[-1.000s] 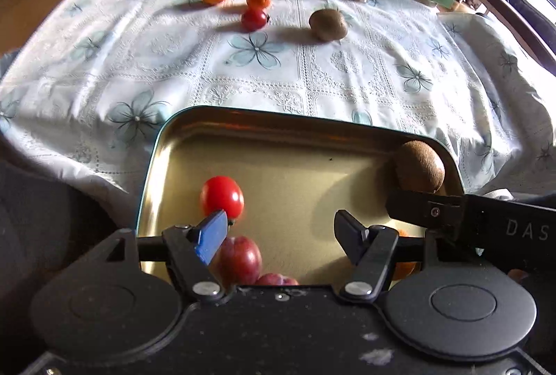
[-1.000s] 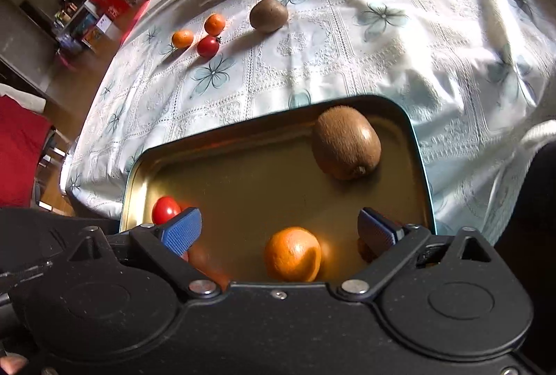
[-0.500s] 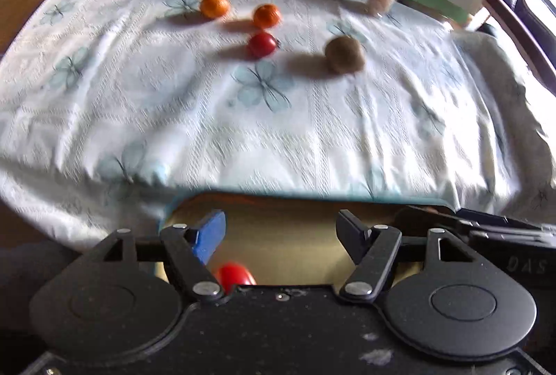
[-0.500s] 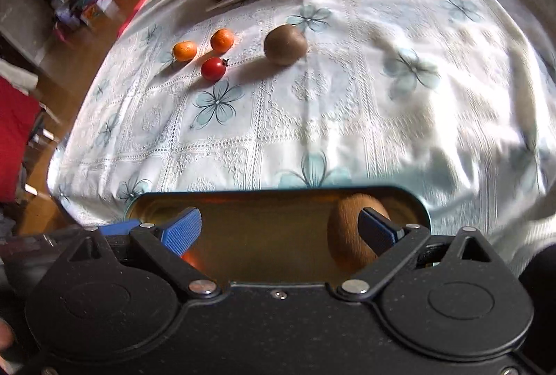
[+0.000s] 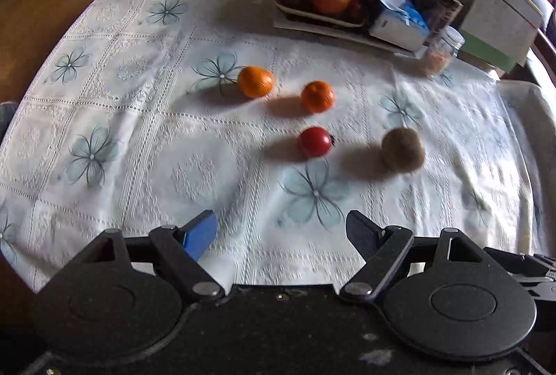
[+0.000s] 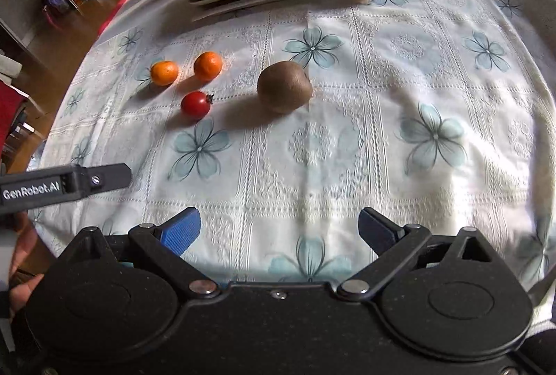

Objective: Organize fruits
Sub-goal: 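Move both open grippers away from the tray toward the fruit on the cloth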

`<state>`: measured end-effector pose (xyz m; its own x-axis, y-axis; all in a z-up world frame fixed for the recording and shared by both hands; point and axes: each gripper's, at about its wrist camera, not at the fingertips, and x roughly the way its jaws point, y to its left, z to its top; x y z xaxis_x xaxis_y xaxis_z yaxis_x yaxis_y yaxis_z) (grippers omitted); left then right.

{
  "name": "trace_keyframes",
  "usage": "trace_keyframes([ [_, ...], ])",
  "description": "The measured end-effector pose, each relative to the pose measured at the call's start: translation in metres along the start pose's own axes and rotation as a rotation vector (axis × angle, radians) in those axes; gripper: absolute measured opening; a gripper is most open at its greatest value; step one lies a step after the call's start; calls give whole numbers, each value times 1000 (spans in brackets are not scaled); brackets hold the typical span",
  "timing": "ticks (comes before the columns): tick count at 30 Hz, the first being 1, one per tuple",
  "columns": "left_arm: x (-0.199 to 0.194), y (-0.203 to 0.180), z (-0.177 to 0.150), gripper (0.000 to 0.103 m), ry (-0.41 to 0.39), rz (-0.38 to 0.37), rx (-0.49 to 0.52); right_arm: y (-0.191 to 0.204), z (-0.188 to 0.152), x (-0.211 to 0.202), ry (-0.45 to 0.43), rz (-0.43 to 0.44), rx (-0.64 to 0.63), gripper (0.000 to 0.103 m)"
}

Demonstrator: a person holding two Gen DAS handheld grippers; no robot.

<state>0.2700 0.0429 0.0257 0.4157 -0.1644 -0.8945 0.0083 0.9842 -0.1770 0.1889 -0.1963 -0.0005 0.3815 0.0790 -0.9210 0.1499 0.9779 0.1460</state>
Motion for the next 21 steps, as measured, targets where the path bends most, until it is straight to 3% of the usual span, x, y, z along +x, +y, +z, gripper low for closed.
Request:
trace_keyframes([
  [10,48,23,62,85,34,18,-122,11,60,48,59,-28,-6,98],
  [21,85,30,99,85,76,23,-143,28,96,100,115,-97,-15,98],
])
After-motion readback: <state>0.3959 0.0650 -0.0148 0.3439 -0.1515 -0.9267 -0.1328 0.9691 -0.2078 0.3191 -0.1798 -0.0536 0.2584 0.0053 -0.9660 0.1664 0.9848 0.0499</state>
